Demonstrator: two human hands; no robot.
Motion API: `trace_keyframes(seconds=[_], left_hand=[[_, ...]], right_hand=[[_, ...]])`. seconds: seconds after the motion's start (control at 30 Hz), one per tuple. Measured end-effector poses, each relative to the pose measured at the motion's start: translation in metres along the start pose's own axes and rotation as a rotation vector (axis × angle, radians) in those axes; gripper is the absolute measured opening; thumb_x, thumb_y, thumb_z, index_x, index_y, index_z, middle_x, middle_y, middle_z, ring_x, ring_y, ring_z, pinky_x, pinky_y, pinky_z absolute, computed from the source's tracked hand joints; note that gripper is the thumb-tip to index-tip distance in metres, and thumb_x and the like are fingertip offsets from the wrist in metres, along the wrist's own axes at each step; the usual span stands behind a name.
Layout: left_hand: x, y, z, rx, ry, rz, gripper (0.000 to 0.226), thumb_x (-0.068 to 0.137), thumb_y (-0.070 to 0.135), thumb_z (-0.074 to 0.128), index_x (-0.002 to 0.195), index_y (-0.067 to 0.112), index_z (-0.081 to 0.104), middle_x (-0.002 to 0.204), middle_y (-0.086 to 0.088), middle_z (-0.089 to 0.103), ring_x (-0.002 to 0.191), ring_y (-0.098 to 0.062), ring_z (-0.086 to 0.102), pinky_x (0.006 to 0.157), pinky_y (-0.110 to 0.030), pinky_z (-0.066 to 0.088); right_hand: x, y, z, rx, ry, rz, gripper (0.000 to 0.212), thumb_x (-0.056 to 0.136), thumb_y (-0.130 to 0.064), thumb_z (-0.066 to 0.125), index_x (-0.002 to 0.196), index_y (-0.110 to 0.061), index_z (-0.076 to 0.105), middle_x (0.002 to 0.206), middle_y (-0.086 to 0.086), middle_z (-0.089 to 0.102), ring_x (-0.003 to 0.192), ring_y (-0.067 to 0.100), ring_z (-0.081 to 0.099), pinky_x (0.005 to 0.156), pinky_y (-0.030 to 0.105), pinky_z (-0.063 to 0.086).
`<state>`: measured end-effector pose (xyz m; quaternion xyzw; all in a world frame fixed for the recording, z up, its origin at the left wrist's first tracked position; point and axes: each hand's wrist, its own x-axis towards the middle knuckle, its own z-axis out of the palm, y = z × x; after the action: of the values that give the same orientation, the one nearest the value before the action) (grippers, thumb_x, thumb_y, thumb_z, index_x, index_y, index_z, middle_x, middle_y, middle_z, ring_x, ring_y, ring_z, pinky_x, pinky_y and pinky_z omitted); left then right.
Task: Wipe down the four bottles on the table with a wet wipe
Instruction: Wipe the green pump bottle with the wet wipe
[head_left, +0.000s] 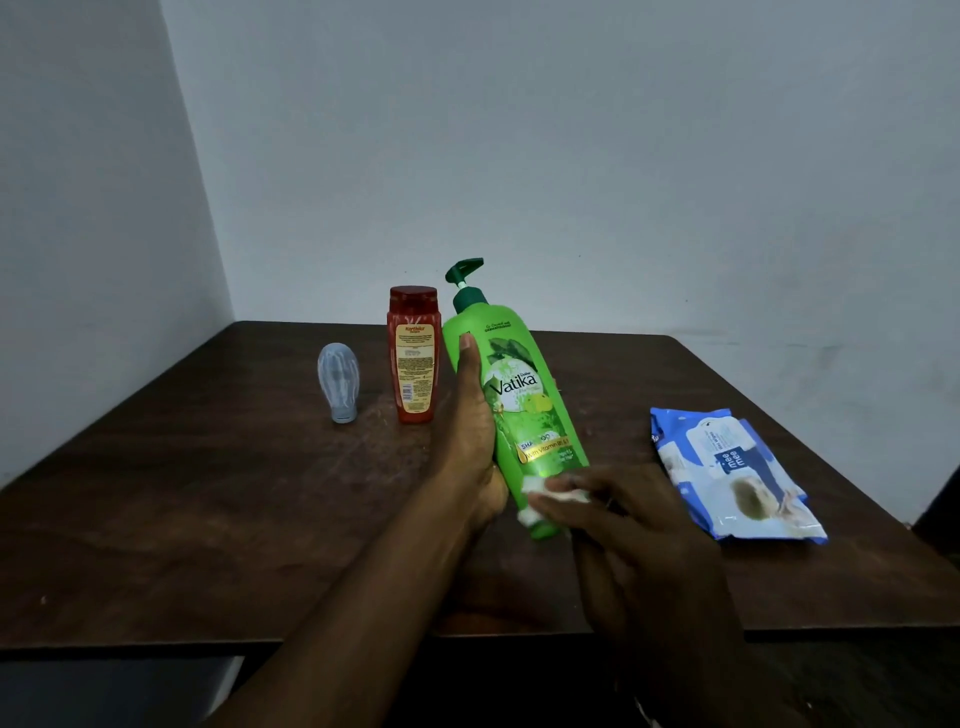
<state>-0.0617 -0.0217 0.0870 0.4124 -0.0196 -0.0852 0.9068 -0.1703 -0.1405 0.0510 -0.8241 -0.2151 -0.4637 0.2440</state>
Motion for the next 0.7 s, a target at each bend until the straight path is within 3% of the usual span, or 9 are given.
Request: trace_keyframes(seconds=[0.17, 0.23, 0.37, 0.5, 0.7], left_hand=[[-0.002, 0.0, 0.0, 0.009, -0.007, 0.0, 0.058, 0.093, 0.064, 0.049, 0.102, 0.011, 0.071, 0.084, -0.013, 0.075, 0.066, -0.025, 0.072, 0.06, -0.037, 0.062], [-0.003, -0.001, -0.001, 0.009, -0.031, -0.006, 0.058, 0.094, 0.063, 0.047, 0.102, 0.011, 0.07, 0.082, -0.012, 0.075, 0.065, -0.023, 0.071, 0.06, -0.035, 0.062], [-0.005, -0.007, -0.003, 0.018, -0.071, -0.03, 0.057, 0.096, 0.062, 0.046, 0.103, 0.011, 0.071, 0.085, -0.011, 0.077, 0.068, -0.023, 0.074, 0.06, -0.034, 0.061], [-0.006, -0.011, -0.005, 0.016, -0.11, -0.044, 0.06, 0.096, 0.063, 0.044, 0.106, 0.011, 0.071, 0.09, -0.013, 0.077, 0.074, -0.024, 0.075, 0.066, -0.038, 0.062], [-0.004, -0.008, -0.007, -0.001, -0.086, -0.037, 0.057, 0.095, 0.062, 0.047, 0.103, 0.011, 0.073, 0.091, -0.013, 0.077, 0.074, -0.025, 0.075, 0.064, -0.036, 0.061]], right_hand=[[0.003, -0.001, 0.003, 0.081, -0.11, -0.055, 0.025, 0.082, -0.008, 0.061, 0.09, -0.019, 0.082, 0.101, -0.002, 0.073, 0.095, 0.009, 0.059, 0.08, 0.016, 0.049], [0.01, 0.005, 0.003, 0.133, -0.094, 0.024, 0.025, 0.084, -0.006, 0.062, 0.091, -0.019, 0.082, 0.101, -0.002, 0.071, 0.094, 0.011, 0.065, 0.081, 0.021, 0.051], [0.03, 0.023, 0.003, 0.232, -0.045, 0.219, 0.028, 0.088, 0.003, 0.064, 0.096, -0.018, 0.081, 0.102, -0.003, 0.071, 0.098, 0.002, 0.065, 0.086, 0.015, 0.049], [0.043, 0.036, 0.005, 0.301, -0.016, 0.353, 0.032, 0.086, 0.012, 0.065, 0.097, -0.015, 0.079, 0.102, 0.001, 0.073, 0.099, 0.008, 0.067, 0.081, 0.025, 0.053], [0.033, 0.027, 0.009, 0.228, -0.009, 0.253, 0.03, 0.089, 0.006, 0.067, 0.104, -0.018, 0.079, 0.105, 0.0, 0.069, 0.1, 0.004, 0.065, 0.085, 0.015, 0.048]])
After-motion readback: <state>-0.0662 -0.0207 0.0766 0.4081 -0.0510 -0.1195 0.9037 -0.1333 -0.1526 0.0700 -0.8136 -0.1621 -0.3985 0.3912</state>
